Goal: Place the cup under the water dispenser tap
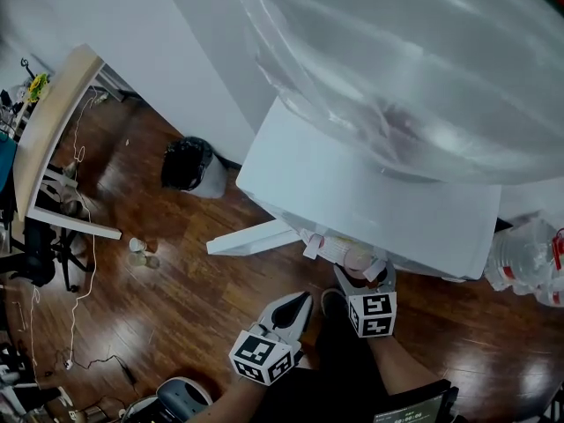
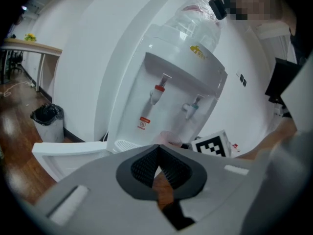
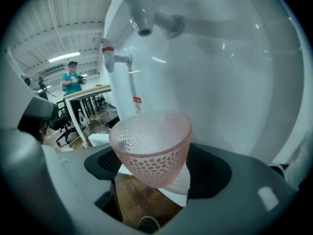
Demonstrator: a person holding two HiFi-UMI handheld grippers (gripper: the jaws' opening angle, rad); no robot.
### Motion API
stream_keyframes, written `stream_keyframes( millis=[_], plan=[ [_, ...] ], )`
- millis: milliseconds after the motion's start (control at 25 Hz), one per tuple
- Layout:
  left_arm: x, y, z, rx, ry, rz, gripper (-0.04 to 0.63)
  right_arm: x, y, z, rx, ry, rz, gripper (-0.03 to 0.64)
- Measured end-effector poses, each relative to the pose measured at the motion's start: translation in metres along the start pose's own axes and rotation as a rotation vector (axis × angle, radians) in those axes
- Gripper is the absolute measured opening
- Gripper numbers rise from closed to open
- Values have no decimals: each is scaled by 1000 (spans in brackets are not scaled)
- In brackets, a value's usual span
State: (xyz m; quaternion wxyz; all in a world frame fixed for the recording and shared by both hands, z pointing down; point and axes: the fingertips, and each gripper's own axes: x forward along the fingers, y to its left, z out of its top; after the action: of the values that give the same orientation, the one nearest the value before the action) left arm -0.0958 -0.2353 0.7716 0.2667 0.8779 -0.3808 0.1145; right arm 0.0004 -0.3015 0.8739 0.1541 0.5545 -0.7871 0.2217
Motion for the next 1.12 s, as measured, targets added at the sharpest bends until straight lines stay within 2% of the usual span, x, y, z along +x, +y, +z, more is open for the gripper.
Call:
stream_keyframes(
  millis=[80,200,360,480,600,800,920,1000,1120],
  plan=[
    [-7,-7,3,-16,-1,-23,0,1,1,-11,42,51,10,454],
    [-21,-10,12,-35,-12,1,0,-6,1,-22,53,113,14,479],
    [-48,-11,36,-44,-27,23,0,-32,14,-15,80,201,30,479],
    [-81,-33,66,-47,-61,22,0,-74,38,4,76,240,85,477],
    [-116,-62,97,-22,-102,29,0,-117,62,38,65,217,147,462],
    [-182,-116,133,-13,-147,69,0,-182,90,97,35,169,190,430],
    [-221,-153,147,-4,-186,67,0,-228,116,133,17,135,252,367],
    [-246,-178,162,-8,-232,63,0,-261,130,160,-14,101,291,349],
    [-281,-207,178,13,-279,78,0,-308,147,194,-90,42,299,300]
  ],
)
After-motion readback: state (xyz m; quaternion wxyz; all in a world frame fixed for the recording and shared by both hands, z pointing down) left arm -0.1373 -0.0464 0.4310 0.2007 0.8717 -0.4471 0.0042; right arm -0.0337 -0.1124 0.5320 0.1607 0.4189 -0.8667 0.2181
